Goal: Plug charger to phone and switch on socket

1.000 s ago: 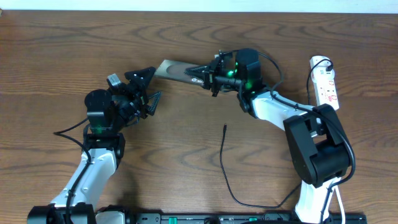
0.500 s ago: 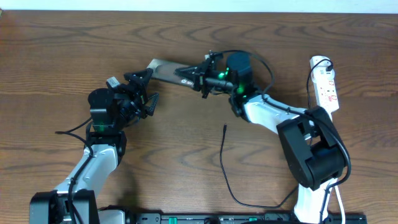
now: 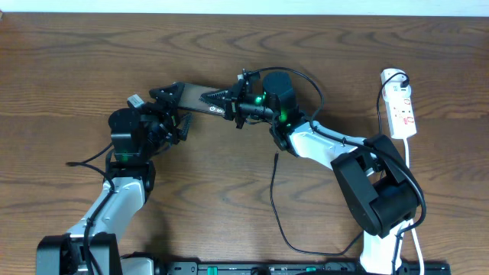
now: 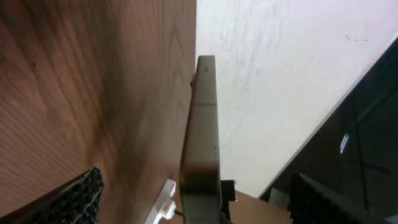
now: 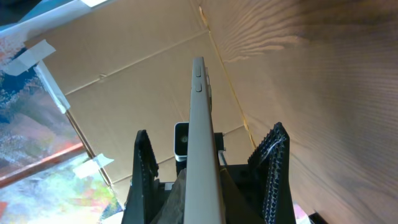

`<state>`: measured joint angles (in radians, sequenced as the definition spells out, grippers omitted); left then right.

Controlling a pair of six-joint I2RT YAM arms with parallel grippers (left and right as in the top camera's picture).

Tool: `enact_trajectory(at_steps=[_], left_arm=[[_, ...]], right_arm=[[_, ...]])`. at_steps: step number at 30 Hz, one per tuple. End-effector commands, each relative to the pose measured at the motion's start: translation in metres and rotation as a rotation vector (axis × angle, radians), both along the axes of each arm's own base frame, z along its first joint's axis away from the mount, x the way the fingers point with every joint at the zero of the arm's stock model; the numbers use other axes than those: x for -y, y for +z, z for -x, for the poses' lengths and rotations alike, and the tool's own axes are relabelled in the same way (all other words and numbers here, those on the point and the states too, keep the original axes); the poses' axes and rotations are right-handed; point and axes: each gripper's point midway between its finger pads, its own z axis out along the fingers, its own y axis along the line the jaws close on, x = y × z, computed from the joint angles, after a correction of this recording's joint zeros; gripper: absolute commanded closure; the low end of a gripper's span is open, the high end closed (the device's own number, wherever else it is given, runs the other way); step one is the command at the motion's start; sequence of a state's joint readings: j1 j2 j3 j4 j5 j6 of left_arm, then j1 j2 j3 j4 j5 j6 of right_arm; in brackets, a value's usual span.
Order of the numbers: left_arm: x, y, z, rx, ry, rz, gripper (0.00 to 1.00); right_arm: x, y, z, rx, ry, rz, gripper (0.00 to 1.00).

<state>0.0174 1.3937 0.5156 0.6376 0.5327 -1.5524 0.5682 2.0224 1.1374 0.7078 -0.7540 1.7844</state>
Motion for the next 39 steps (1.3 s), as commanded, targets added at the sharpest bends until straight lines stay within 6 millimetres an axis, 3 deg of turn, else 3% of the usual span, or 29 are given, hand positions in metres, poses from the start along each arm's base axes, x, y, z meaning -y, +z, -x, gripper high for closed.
enact_trajectory(at_steps=[1, 16, 24, 39], left_arm=[[-0.006, -0.002, -0.002, -0.007, 0.036, 0.003, 0.08], [-0.007, -0.003, -0.002, -0.009, 0.038, 0.005, 0.09], [-0.016, -0.002, -0.003, -0.008, 0.056, 0.008, 0.08], [-0.015, -0.002, -0.003, -0.009, 0.054, 0.008, 0.13]], right_arm=[[-0.007, 0.007, 0.003, 0.012, 0.007, -0.015, 0.99], [-0.022, 0.007, 0.02, 0.011, 0.052, -0.016, 0.99], [-0.023, 0.008, 0.022, 0.011, 0.06, -0.017, 0.99], [-0.027, 0.008, 0.027, 0.01, 0.074, -0.017, 0.99]])
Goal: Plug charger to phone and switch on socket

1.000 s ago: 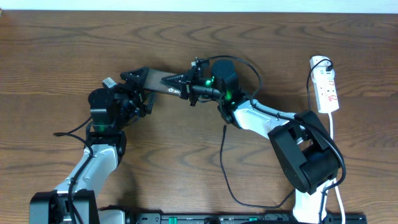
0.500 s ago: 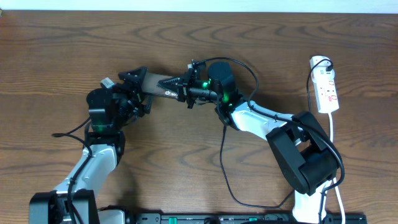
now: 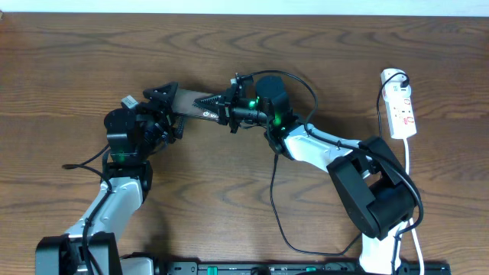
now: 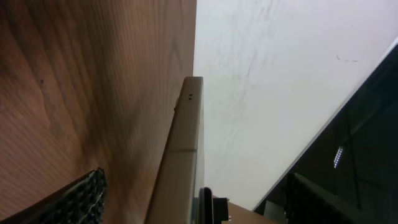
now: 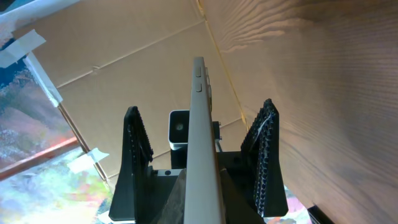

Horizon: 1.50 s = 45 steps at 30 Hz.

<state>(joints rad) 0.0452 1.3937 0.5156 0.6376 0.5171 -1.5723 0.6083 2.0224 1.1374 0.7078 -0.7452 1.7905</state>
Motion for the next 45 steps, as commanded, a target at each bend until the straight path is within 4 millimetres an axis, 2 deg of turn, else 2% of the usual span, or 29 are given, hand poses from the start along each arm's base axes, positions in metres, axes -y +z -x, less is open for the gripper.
enact_trajectory(at_steps=[1, 11, 17, 23, 31, 37, 45], left_arm=[[-0.002, -0.002, 0.0, 0.0, 0.006, -0.004, 0.13], [-0.002, -0.002, 0.0, -0.001, 0.006, -0.004, 0.36], [-0.003, -0.002, -0.001, -0.001, 0.009, -0.005, 0.37], [-0.003, -0.002, -0.001, -0.001, 0.009, -0.005, 0.44], [-0.003, -0.002, -0.001, 0.0, 0.011, -0.01, 0.46], [-0.003, -0.006, -0.001, -0.01, 0.011, -0.009, 0.6], [-0.003, -0.012, -0.001, -0.026, 0.008, -0.006, 0.68]], right_arm=[[-0.013, 0.008, 0.013, 0.015, 0.046, -0.018, 0.99], [-0.017, 0.006, 0.018, 0.009, 0.055, -0.013, 0.99], [-0.017, 0.003, 0.019, -0.002, 0.056, -0.004, 0.99], [-0.017, 0.003, 0.018, -0.002, 0.055, -0.004, 0.99], [-0.017, 0.004, 0.018, -0.002, 0.055, -0.005, 0.99], [-0.017, 0.004, 0.018, -0.002, 0.055, -0.005, 0.99], [-0.017, 0.003, 0.018, -0.002, 0.055, -0.005, 0.99]])
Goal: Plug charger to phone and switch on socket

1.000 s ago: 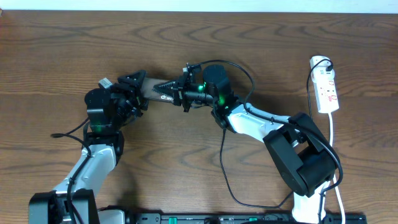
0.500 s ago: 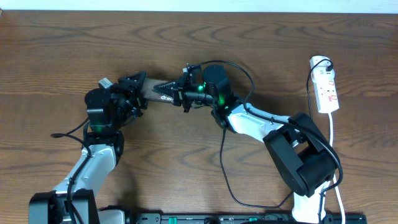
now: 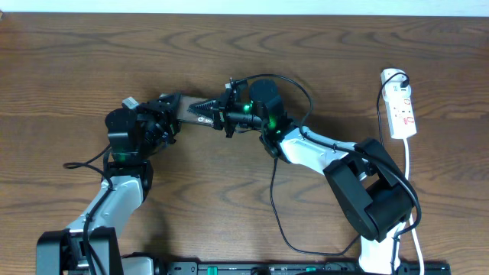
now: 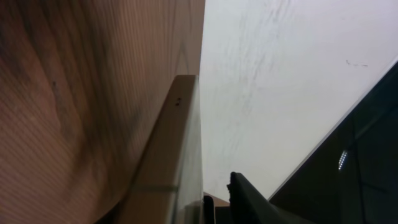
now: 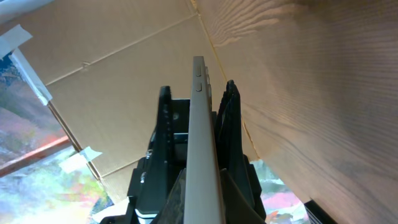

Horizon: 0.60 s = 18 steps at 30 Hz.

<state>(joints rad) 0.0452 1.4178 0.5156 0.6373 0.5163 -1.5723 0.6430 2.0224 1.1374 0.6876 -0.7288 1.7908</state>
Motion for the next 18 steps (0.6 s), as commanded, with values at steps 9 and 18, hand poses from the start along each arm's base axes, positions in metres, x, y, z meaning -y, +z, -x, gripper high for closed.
enact_trajectory(at_steps=[9, 18], left_arm=[[-0.0026, -0.0034, -0.0005, -0.002, 0.007, -0.008, 0.77], [-0.0026, -0.0034, -0.0005, -0.002, 0.007, -0.008, 0.81]], right_arm=[[-0.005, 0.0077, 0.0064, 0.012, 0.036, -0.019, 0.99], [-0.0052, 0.0077, 0.0067, 0.012, 0.038, -0.019, 0.99]])
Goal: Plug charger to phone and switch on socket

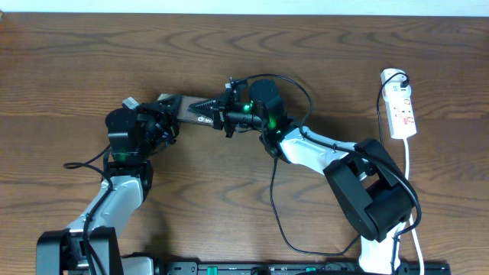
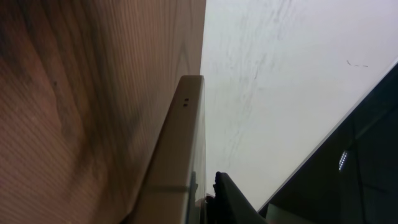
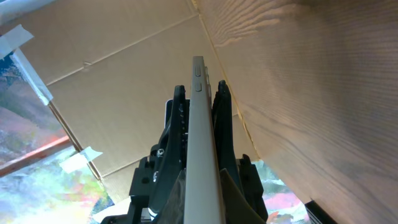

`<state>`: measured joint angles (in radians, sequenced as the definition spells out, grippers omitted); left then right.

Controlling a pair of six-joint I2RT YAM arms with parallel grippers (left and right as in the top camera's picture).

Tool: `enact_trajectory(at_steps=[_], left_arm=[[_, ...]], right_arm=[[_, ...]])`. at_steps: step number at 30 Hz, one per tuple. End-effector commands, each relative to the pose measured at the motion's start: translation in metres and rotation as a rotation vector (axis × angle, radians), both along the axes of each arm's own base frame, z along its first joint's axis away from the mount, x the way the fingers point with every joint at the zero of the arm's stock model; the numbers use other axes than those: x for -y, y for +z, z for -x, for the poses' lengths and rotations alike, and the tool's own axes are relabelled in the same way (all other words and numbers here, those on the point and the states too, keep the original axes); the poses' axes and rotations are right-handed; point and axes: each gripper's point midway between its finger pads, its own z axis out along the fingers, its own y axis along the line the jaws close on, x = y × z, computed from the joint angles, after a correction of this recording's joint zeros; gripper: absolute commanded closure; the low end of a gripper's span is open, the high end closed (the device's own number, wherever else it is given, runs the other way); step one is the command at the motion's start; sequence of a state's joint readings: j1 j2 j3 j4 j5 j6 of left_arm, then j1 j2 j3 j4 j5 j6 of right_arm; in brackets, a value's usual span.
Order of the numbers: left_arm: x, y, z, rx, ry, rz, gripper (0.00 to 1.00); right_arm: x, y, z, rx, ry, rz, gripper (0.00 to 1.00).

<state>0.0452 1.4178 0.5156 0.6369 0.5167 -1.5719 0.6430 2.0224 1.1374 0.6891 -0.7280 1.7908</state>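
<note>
The phone (image 1: 183,106) is a slim grey-brown slab held off the table between both arms. My left gripper (image 1: 170,114) is shut on its left end; the left wrist view shows the phone (image 2: 180,149) edge-on with one black finger (image 2: 229,196) pressed against it. My right gripper (image 1: 208,108) is shut on its right end. In the right wrist view the phone (image 3: 199,137) runs up the middle, the left gripper's black fingers clamped on its far end. The white socket strip (image 1: 402,107) lies at the far right. A black cable (image 1: 273,191) lies on the table; its plug is not clear.
The brown wooden table (image 1: 92,53) extends to the left and back. The strip's white cord (image 1: 409,160) runs down the right side past the right arm's base (image 1: 378,198). A black rail (image 1: 290,267) lines the front edge.
The left gripper's fingers have drawn in a little tighter against the phone's far end. Both arms and the phone stay where they were.
At first my right gripper held the phone with the left gripper's fingers spread wide around its other end. Both arms then stood a little farther left, the left fingers still apart. Later those fingers were nearly on the phone, and now they clamp it.
</note>
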Motion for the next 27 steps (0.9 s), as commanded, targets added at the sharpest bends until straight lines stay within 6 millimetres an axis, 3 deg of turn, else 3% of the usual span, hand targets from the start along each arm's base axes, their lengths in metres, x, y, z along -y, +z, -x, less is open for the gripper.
enact_trajectory(at_steps=[1, 27], left_arm=[[-0.0026, -0.0032, -0.0006, -0.002, 0.008, -0.007, 0.81], [-0.0026, -0.0033, -0.0006, -0.002, 0.008, -0.007, 0.92]], right_arm=[[-0.0054, 0.0074, 0.0072, 0.011, 0.039, -0.018, 0.99], [-0.0063, 0.0074, 0.008, 0.01, 0.04, -0.018, 0.99]])
